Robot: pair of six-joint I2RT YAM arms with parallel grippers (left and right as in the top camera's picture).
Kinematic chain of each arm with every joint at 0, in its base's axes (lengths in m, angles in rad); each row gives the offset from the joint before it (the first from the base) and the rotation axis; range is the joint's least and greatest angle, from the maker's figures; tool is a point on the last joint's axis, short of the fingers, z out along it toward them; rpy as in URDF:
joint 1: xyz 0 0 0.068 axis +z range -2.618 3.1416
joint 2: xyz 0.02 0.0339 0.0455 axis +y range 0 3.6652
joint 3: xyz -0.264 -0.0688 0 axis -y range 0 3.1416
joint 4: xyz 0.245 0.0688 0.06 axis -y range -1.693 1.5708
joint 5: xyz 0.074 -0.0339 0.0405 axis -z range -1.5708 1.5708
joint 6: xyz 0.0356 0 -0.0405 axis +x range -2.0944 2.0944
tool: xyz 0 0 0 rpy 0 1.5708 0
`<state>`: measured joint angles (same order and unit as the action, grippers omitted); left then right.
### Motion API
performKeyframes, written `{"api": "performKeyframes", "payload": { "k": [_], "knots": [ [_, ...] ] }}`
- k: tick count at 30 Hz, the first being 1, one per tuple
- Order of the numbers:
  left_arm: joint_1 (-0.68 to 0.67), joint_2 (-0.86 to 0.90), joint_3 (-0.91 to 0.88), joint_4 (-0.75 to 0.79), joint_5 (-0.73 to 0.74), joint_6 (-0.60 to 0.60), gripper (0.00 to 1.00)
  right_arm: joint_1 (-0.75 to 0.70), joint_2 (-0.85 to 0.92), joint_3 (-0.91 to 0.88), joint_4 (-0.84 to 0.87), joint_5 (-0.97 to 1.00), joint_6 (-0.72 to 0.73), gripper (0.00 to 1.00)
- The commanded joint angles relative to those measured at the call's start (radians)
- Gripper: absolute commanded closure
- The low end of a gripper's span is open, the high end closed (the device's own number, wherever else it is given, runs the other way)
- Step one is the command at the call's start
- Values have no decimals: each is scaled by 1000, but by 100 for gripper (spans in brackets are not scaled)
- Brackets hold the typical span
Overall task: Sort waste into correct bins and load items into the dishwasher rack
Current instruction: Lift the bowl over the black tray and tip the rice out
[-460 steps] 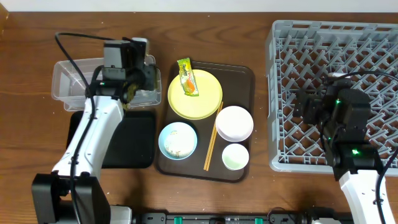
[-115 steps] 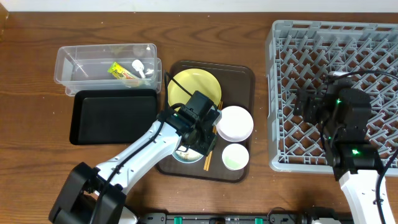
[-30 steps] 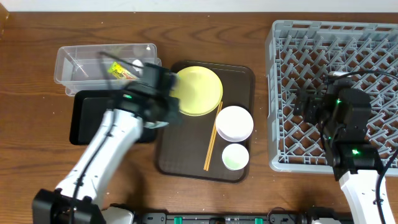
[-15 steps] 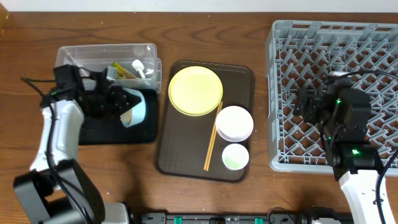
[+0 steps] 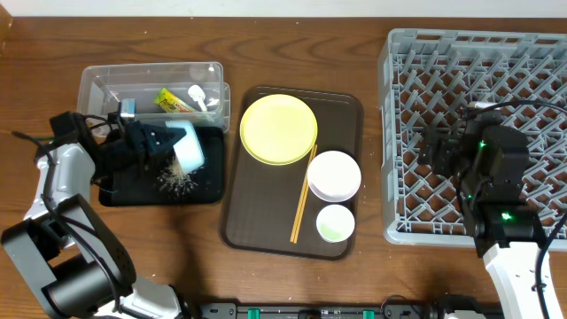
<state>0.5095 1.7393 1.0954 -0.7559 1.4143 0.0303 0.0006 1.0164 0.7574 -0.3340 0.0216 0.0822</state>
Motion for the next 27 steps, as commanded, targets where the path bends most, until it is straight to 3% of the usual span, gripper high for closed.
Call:
{"api": "performKeyframes", "payload": {
  "k": [1,15,27],
  "knots": [
    [14,3,6,-10,159,-2,94,12,-2,21,-3,-4,-9,1],
    [19,3,6,-11,159,-127,94,12,-2,21,-3,-3,-9,1],
    [19,3,6,-10,158,-405,94,12,-2,21,-3,-3,-9,1]
  ]
}}
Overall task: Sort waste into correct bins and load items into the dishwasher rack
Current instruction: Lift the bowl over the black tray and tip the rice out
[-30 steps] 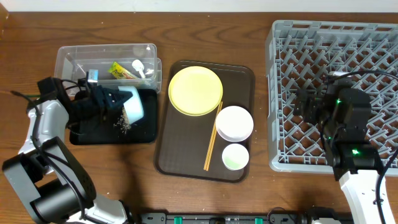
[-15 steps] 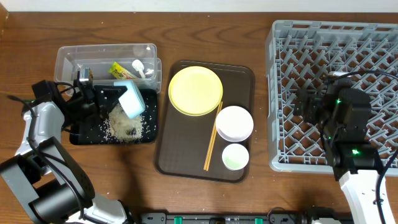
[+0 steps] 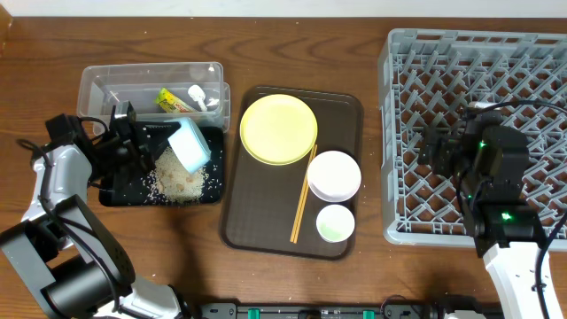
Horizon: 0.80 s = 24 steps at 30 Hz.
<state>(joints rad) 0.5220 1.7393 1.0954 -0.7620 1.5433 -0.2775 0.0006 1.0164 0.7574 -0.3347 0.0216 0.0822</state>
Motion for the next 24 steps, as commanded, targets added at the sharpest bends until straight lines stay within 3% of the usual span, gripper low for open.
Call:
{"api": "performKeyframes", "payload": {
  "k": [1,7,16,20,24],
  "knots": [
    [6,3,6,-5,30,-116,94,12,-2,21,-2,-3,-9,1],
    [6,3,6,1,29,-101,94,12,-2,21,-2,-3,-9,1],
    [6,3,6,23,-13,269,94,12,-2,21,-2,-3,-9,1],
    [6,3,6,21,-240,263,94,12,-2,21,-2,-3,-9,1],
    [6,3,6,-8,-423,125,94,12,-2,21,-2,-3,-9,1]
  ]
}}
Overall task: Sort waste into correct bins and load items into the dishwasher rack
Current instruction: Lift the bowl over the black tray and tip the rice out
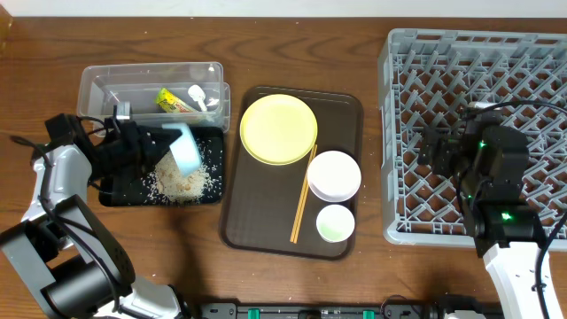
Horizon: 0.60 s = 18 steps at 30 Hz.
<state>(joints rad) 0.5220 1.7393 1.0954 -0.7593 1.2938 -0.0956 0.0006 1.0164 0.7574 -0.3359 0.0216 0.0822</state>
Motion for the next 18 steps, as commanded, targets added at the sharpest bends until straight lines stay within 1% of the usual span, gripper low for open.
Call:
{"api": "performKeyframes", "payload": {
  "k": [1,2,3,5,6,8,9,10,11,12,13,14,16,18],
  "knots": [
    [6,3,6,-10,-150,-63,94,12,-2,21,-1,-3,-9,1],
    [6,3,6,-6,-109,-48,94,12,-2,21,-1,-3,-9,1],
    [6,3,6,-2,-45,-2,94,12,-2,21,-1,-3,-9,1],
    [5,3,6,1,113,136,94,12,-2,21,-1,-3,-9,1],
    [5,3,6,2,146,159,94,12,-2,21,0,-3,-9,1],
    [5,3,6,17,131,149,94,12,-2,21,0,-3,-9,1],
    [5,3,6,16,98,114,94,12,-2,21,0,-3,-9,1],
    [5,3,6,15,58,45,94,12,-2,21,-1,-3,-9,1],
    [5,3,6,9,46,-8,94,12,-2,21,-1,-3,-9,1],
    [5,3,6,6,75,-18,94,12,-2,21,-1,-3,-9,1],
    [5,3,6,10,156,27,94,12,-2,21,-1,-3,-9,1],
    [5,3,6,12,282,129,94,12,-2,21,-1,-3,-9,1],
    [5,0,7,11,270,162,94,12,-2,21,-1,-3,-9,1],
    [5,1,7,12,227,151,94,12,-2,21,-1,-3,-9,1]
  ]
}}
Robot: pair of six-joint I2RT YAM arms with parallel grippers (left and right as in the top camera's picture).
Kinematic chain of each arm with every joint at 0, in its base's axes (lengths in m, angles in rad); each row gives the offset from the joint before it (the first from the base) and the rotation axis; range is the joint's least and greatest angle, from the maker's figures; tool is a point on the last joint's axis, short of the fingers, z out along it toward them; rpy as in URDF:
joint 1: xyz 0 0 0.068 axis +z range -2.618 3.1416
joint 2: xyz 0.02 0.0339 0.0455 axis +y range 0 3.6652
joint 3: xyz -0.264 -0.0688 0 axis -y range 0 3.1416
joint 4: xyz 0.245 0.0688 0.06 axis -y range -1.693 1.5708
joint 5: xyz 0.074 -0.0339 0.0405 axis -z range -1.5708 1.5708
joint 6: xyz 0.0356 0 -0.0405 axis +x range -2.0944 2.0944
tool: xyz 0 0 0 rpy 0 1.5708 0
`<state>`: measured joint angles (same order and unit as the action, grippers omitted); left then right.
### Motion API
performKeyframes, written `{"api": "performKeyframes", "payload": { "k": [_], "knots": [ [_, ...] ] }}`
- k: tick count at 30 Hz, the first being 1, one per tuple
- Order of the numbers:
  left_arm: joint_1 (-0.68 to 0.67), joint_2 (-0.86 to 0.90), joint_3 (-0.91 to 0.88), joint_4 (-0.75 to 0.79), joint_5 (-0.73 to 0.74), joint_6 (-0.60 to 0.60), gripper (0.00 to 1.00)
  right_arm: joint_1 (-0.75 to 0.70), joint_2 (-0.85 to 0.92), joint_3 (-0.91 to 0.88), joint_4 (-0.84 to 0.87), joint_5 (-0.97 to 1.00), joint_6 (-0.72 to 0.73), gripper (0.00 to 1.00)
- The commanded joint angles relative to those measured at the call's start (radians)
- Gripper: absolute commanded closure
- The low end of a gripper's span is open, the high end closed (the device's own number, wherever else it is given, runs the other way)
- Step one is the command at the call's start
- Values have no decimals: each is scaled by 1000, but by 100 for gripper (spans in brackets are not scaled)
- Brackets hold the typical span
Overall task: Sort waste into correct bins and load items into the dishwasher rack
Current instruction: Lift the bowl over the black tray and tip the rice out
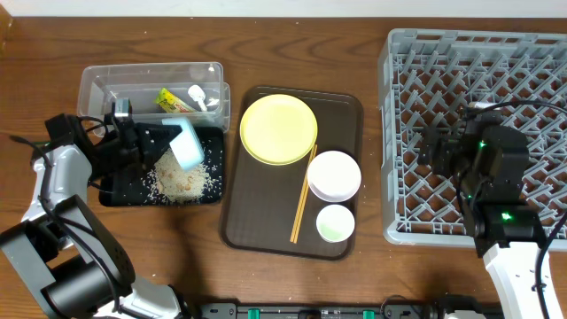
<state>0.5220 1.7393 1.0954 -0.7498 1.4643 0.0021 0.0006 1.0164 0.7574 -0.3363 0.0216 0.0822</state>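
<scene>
My left gripper [149,147] is shut on a light blue bowl [187,146], holding it tipped on its side over the black bin [115,190]. A heap of rice [182,181] lies in that bin under the bowl. On the brown tray [257,221] sit a yellow plate [279,129], a white bowl [334,175], a small pale green cup [336,222] and a pair of chopsticks [303,197]. My right gripper [433,147] hovers over the grey dishwasher rack [416,62] with nothing seen in it; its jaws are too dark to read.
A clear plastic bin [97,81] behind the black one holds a yellow wrapper [174,101] and a white scrap [203,97]. The rack fills the right side of the table. Bare wood lies along the front edge.
The blue bowl and my left gripper have shifted very slightly over the black bin, the bowl still tipped. The rice heap looks the same. The right arm has not moved.
First the left gripper held the blue bowl tipped over the black bin with a little rice falling under it. Then a wide heap of rice lay in the bin. The bowl has stayed tilted over the bin, and the right arm has stayed over the rack.
</scene>
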Motion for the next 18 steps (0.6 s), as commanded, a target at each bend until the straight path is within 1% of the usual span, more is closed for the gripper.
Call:
{"api": "performKeyframes", "payload": {
  "k": [1,6,9,13,18],
  "knots": [
    [5,1,7,3,40,33,94,12,-2,21,0,-3,-9,1],
    [-6,-15,7,-15,28,25,94,12,-2,21,2,-3,-9,1],
    [-40,-58,8,-15,-49,24,94,12,-2,21,7,-3,-9,1],
    [-138,-151,11,-13,-286,23,94,12,-2,21,7,-3,-9,1],
    [-342,-264,11,-11,-657,23,94,12,-2,21,7,-3,-9,1]
  ]
}}
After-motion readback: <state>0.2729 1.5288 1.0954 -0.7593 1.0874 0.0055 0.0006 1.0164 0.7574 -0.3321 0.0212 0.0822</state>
